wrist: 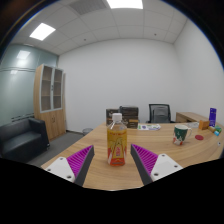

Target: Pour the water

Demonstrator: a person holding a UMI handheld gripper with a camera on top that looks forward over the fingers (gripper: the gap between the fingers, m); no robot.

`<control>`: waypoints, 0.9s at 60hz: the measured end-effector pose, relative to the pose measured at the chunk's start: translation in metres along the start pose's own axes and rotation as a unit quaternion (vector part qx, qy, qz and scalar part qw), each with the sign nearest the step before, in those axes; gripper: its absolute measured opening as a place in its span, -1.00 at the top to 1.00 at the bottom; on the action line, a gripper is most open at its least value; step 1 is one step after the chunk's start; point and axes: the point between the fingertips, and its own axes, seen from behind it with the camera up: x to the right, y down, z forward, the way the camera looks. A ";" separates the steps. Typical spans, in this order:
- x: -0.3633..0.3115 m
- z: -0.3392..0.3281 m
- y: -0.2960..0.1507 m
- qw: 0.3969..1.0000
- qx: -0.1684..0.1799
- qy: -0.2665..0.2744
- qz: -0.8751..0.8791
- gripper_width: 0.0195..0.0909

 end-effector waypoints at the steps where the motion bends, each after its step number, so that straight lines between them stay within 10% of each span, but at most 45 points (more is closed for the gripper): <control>1: 0.002 0.009 0.000 1.000 0.000 0.002 -0.003 -0.75; 20: 0.015 0.125 0.015 1.000 -0.026 0.007 -0.010 -0.70; 25: 0.014 0.140 0.019 0.999 -0.030 0.002 -0.026 -0.22; 40: 0.022 0.148 0.015 1.000 -0.016 -0.013 -0.022 0.31; 54: 0.077 0.172 -0.029 0.995 -0.003 -0.006 0.100 0.30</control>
